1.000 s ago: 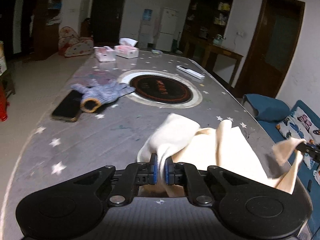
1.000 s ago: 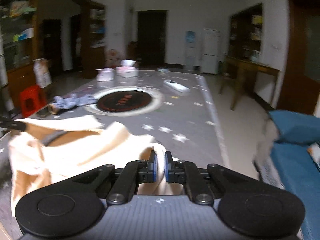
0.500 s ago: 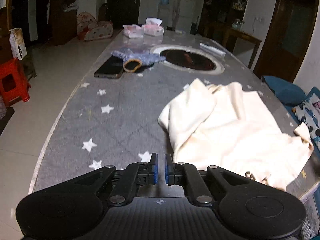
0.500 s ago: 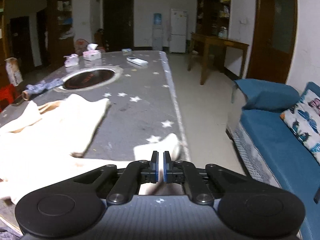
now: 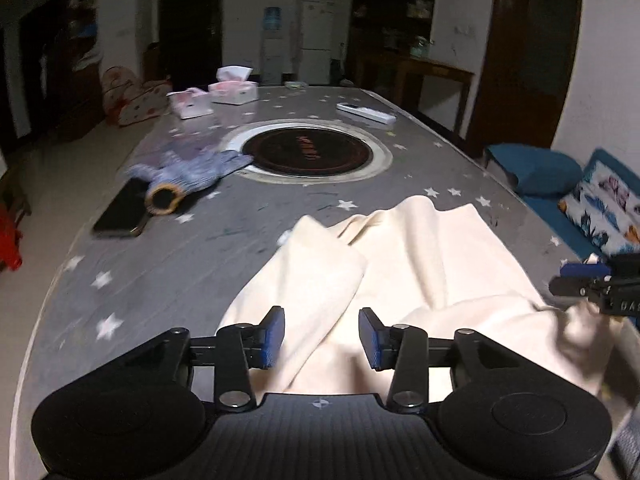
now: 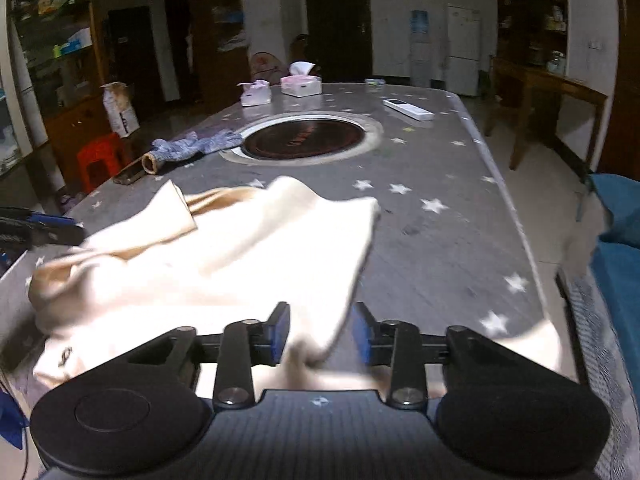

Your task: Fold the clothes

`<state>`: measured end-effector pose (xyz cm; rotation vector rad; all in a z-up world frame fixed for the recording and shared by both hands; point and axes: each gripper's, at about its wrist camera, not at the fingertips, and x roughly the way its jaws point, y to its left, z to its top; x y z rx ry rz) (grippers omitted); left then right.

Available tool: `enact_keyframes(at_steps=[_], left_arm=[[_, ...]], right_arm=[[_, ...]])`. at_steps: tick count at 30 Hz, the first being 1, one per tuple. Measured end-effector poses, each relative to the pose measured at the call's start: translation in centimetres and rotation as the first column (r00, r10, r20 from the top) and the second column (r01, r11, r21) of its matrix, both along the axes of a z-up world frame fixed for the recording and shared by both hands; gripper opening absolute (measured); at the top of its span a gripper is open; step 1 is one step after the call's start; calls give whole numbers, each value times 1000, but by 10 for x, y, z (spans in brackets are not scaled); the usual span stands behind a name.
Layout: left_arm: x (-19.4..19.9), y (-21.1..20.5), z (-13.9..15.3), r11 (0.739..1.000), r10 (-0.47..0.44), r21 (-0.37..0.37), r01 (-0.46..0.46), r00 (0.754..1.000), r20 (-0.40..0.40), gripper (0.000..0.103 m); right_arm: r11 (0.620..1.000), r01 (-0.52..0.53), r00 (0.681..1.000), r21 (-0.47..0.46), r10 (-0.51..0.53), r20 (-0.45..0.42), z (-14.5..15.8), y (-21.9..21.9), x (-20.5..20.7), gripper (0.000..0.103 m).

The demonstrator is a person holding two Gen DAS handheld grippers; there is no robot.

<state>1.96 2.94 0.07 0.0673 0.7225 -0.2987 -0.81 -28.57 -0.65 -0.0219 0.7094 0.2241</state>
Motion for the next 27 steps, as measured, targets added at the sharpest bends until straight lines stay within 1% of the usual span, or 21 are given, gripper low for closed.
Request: enact_keyframes(at_steps=[1,3,4,7,8,9,10,11,12,13,14,15,16,17,19,21,22,23,25,26,27], left_arm=[[8,-5,-4,1000,0,23,0,1000,-2,44],[23,-12,-15,999,-10,47,11,1000,-29,44],[30,-15,-20,998,-14,59,17,999,-42,44],[40,-18,-32,995,-13,94,19,998,-64,43],[42,-18,-34,994,-11,103,18,998,-66,42],[43,-17,-37,993,-10,113,17,998,-69,35],[45,-17,-39,993,-8,121,17,997,-71,31],[46,-15,-39,993,-6,118,14,998,-67,23],[47,-11,-37,994,-2,108,9,998,-65,16],[47,-6,-34,996,10,94,-5,998,-60,12],[47,-1,-31,997,24,81,-20,998,-54,6],[47,6,-27,996,48,77,-44,998,-40,5],[47,13,-24,994,80,83,-78,997,-22,5],[47,19,-22,991,108,86,-107,994,-12,4],[47,34,-17,982,167,83,-167,986,2,4],[49,47,-14,972,222,81,-222,975,9,4],[49,51,-13,970,231,78,-231,973,10,4],[48,52,-11,974,218,65,-218,976,5,4],[45,43,-11,987,149,57,-148,989,-3,6],[43,36,-11,992,110,61,-110,994,-5,8],[42,29,-12,995,73,65,-72,997,-6,13]], right_arm=[[1000,-13,1000,1,13,-4,0,4,6,37],[999,-40,999,2,40,-12,-1,13,17,39],[999,-53,998,3,53,-16,-2,17,23,43],[996,-93,995,6,93,-27,-3,30,40,48],[994,-105,994,6,105,-31,-3,33,46,50],[994,-111,993,1,111,-34,-4,35,50,51],[993,-117,992,-5,117,-37,-5,37,55,52],[992,-123,992,-13,123,-40,-7,39,61,53],[992,-125,991,-18,125,-43,-9,40,65,53],[992,-127,991,-22,126,-46,-10,41,70,55],[991,-128,991,-26,127,-49,-12,42,74,57],[992,-126,991,-26,124,-50,-13,42,77,58],[992,-121,992,-23,119,-51,-15,41,82,61],[993,-116,992,-18,114,-52,-16,41,86,68],[995,-103,993,5,103,-59,-18,38,92,76],[995,-97,993,18,98,-66,-20,38,98,76],[995,-100,993,18,101,-68,-22,40,99,76],[994,-103,992,19,104,-71,-23,42,101,76],[993,-112,991,22,113,-76,-26,47,102,77],[993,-114,990,23,115,-77,-27,49,103,77],[994,-110,991,17,111,-74,-28,51,105,77]])
